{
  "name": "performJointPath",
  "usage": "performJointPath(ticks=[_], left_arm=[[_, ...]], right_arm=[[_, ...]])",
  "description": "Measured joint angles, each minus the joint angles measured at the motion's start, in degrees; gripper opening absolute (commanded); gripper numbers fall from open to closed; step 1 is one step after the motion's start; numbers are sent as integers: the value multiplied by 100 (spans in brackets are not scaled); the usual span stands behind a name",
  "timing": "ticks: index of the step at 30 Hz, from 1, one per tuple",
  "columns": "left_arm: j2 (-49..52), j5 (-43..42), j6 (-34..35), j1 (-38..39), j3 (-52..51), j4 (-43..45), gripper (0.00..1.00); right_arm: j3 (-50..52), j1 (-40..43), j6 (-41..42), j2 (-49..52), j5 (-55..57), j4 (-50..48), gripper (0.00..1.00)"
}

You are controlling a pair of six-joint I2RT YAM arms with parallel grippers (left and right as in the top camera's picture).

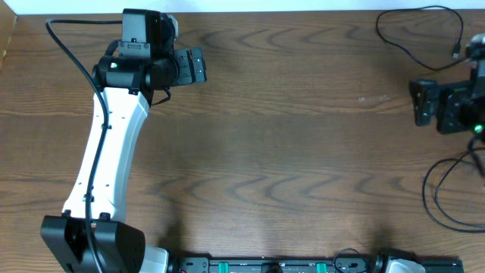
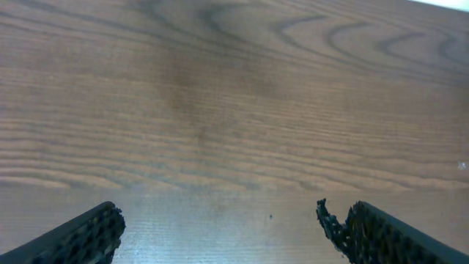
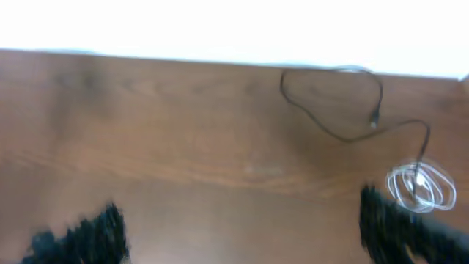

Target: Untangle cables

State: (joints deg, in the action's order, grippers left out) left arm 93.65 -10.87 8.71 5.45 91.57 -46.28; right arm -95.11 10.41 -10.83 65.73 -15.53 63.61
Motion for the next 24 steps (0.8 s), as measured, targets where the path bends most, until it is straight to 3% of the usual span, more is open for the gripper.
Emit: performJointPath(ticks=[12, 16, 24], left_arm=[[0, 26, 0, 0, -2, 0, 98], [0, 31, 0, 0, -2, 4, 97], [0, 31, 0, 0, -2, 2, 98]], right_arm=[[5399, -358, -7, -3473, 144, -5156, 99], [7195, -358, 52, -4721, 238, -6155, 99], [8843, -358, 590, -6153, 610, -6432, 99]])
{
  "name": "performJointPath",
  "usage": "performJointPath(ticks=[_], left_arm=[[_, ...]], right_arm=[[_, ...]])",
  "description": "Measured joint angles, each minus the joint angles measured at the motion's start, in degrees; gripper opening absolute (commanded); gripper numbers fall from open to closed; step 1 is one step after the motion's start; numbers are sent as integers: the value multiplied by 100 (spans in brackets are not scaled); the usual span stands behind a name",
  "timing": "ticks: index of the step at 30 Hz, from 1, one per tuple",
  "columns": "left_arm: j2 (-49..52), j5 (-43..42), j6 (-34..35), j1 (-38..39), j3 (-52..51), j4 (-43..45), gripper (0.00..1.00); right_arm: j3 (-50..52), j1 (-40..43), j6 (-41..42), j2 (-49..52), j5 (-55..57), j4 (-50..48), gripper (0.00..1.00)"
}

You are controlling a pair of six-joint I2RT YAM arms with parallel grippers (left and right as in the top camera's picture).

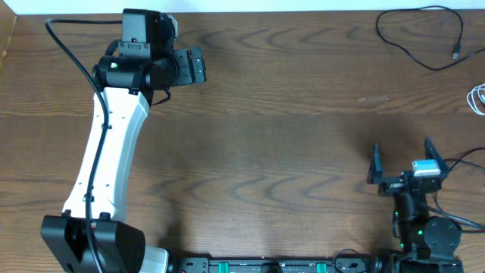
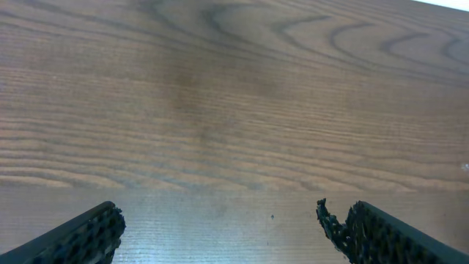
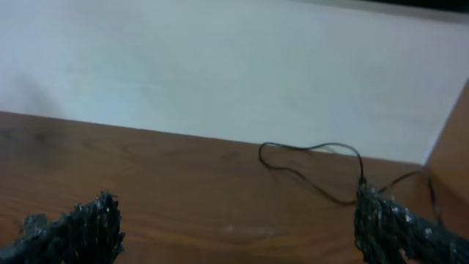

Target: Untangle cables

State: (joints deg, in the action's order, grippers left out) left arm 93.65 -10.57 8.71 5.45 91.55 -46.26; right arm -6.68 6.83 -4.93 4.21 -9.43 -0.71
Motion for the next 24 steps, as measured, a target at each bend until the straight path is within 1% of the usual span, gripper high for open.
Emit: performJointPath(ticks=[6, 9, 12, 24], left_arm=[[0, -2, 0, 0, 0, 0, 98], [0, 0, 0, 0, 0, 0, 98], [0, 0, 0, 0, 0, 2, 98], [0, 0, 0, 0, 0, 0, 98]], right_arm=[[505, 0, 153, -337, 94, -59, 99], [608, 0, 177, -345, 92, 223, 99], [629, 0, 181, -348, 92, 400, 99], [629, 0, 184, -350, 92, 407, 99]])
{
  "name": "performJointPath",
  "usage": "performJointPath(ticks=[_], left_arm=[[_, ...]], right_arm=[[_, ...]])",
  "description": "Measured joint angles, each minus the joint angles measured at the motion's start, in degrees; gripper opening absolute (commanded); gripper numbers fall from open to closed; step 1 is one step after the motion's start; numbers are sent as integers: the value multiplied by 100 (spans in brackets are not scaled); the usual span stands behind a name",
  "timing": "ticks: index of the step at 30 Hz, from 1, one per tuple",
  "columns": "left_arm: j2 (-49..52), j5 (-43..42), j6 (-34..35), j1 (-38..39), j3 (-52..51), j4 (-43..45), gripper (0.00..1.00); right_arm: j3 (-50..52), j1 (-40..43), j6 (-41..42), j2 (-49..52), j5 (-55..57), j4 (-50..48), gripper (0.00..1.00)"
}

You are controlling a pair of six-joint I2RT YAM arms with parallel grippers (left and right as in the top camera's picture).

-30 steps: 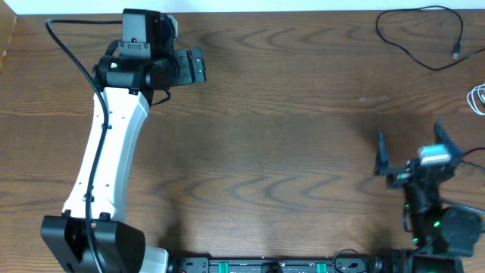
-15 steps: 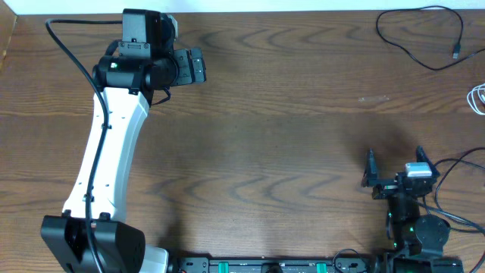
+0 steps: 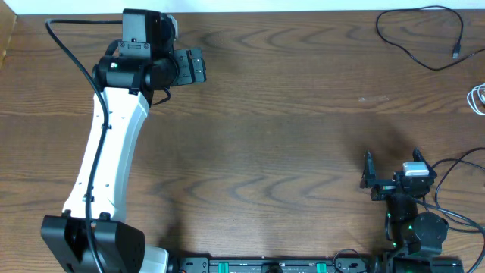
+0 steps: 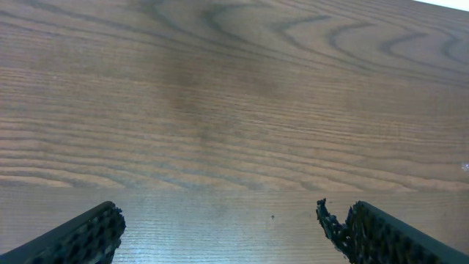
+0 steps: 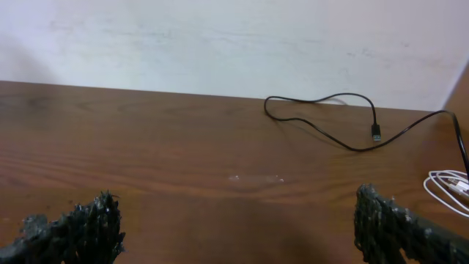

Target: Untangle cables

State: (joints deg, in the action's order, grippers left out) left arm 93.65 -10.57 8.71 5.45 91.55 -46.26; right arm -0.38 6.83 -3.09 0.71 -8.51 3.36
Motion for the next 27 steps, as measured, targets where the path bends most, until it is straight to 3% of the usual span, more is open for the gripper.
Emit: performJointPath(ticks=[12, 22, 27], left_arm=[[0, 22, -2, 0, 0, -2, 98], [-50, 590, -4, 0, -37, -109, 98], [-1058, 809, -20, 0, -837, 673, 98]], right_arm=[[0, 0, -2, 0, 0, 0, 99], [0, 0, 0, 0, 0, 0, 99], [0, 0, 0, 2, 2, 0, 99]])
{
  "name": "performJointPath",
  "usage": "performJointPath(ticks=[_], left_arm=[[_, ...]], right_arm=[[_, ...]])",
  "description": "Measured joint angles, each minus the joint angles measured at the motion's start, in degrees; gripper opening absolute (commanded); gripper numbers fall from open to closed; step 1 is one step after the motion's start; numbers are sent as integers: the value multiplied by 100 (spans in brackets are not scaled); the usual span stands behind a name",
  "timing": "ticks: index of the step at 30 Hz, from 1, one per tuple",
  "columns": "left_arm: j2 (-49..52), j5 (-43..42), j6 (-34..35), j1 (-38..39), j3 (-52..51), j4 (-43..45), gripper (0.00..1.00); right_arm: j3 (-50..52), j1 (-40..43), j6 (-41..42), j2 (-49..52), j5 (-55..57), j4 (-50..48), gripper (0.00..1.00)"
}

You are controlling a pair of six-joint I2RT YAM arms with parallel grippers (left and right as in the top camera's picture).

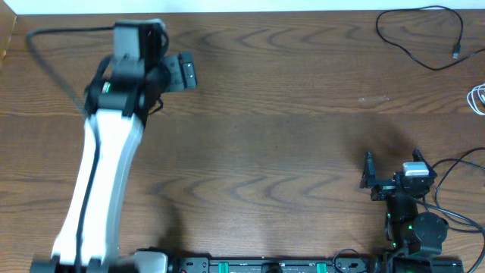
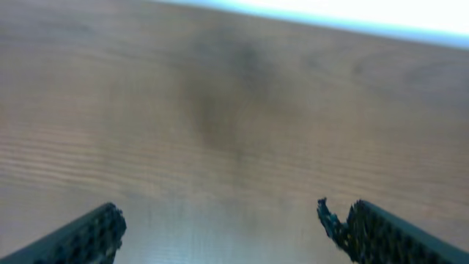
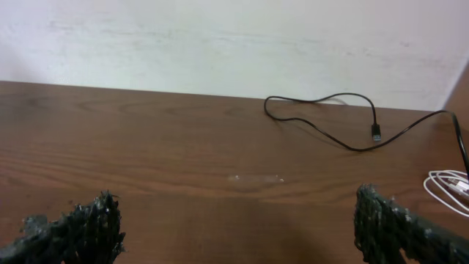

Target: Untangle cables

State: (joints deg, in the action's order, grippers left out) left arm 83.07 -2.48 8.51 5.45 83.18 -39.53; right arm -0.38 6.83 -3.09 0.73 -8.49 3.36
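A thin black cable (image 1: 424, 38) lies looped at the table's far right corner, also seen as the black cable (image 3: 330, 117) in the right wrist view. A coiled white cable (image 1: 477, 97) lies at the right edge, apart from it; the white cable (image 3: 451, 187) shows at that view's right border. My left gripper (image 1: 183, 72) is at the far left, open over bare wood, as the open left gripper (image 2: 220, 227) shows, blurred. My right gripper (image 1: 394, 171) sits low at the near right, open and empty, and the right gripper (image 3: 234, 227) faces the cables.
The brown wooden table (image 1: 265, 136) fills the view. The arm's own black lead (image 1: 455, 189) loops beside the right arm's base at the near right. A black rail with connectors (image 1: 280, 265) runs along the front edge.
My left arm has shifted a little to the left and its wrist view is now blurred and shows the table's far edge. The right arm and both cables are unchanged.
At first my right gripper was out at the far right by the cables, open. Then it stood low at the near right, near its base, and settled there facing the cables. My left arm held still at the far left until its small shift now.
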Motion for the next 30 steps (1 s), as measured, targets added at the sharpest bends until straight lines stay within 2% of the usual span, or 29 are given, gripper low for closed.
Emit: performJointPath(ticks=[8, 17, 24, 30], left_arm=[[-2822, 76, 2, -339, -2612, 1897, 98], [-5464, 116, -2, -621, -5333, 2656, 98], [-6972, 116, 0, -621, -6955, 3622, 98], [-7595, 116, -133, -621, -7884, 4000, 97]], right_arm=[[-2, 0, 0, -2, -2, 4, 99], [-2, 0, 0, -2, 0, 4, 99], [0, 0, 0, -2, 0, 2, 99], [-2, 0, 0, -2, 0, 2, 99]])
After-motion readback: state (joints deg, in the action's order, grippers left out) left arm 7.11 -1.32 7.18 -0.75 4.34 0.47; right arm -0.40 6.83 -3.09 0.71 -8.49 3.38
